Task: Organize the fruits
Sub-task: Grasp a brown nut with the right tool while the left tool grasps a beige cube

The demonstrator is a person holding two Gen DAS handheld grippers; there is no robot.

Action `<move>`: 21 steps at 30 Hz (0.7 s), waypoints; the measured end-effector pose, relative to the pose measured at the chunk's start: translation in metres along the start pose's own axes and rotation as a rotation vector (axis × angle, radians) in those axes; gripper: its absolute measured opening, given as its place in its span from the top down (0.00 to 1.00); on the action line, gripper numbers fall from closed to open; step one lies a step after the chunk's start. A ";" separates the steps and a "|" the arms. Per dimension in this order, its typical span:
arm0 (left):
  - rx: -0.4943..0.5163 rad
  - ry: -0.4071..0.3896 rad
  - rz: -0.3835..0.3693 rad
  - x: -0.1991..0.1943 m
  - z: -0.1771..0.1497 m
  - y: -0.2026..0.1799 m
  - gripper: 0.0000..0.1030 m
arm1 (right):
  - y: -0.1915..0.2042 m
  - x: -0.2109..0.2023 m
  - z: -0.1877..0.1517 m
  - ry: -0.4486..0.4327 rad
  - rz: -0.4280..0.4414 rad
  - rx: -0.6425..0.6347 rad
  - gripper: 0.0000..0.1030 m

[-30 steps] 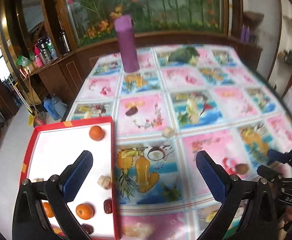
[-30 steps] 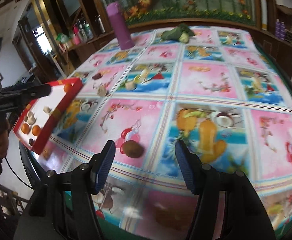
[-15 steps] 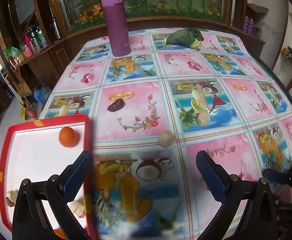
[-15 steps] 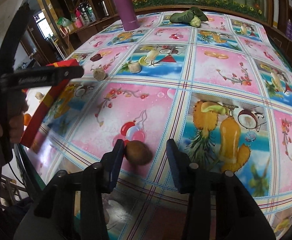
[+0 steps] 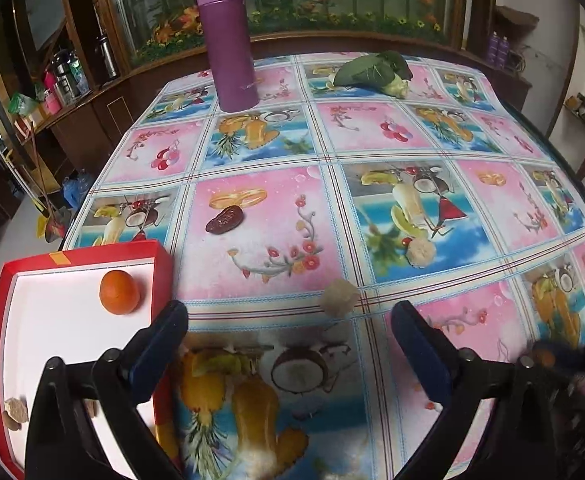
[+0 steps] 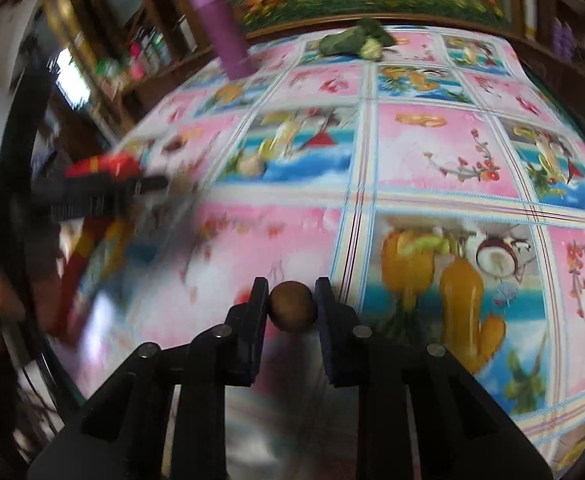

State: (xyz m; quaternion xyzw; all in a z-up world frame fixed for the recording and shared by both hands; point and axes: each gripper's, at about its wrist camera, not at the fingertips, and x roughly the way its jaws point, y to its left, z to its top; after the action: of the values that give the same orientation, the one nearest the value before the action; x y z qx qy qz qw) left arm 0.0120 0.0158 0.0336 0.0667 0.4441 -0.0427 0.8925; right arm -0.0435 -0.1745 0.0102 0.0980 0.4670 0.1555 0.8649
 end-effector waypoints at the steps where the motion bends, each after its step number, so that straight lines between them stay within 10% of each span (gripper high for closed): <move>1: 0.007 0.001 0.005 0.002 0.000 0.000 0.04 | -0.002 0.002 0.006 -0.012 0.012 0.036 0.75; 11: 0.042 0.024 -0.005 0.019 0.006 -0.007 0.19 | -0.008 0.008 0.019 -0.125 0.043 0.107 0.75; 21: 0.043 0.065 -0.055 0.033 0.004 -0.013 0.55 | 0.000 0.013 0.016 -0.106 0.060 0.071 0.75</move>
State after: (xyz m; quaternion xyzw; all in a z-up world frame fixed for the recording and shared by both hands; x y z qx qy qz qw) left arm 0.0337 0.0021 0.0083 0.0753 0.4736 -0.0744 0.8743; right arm -0.0231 -0.1701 0.0091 0.1505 0.4228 0.1591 0.8794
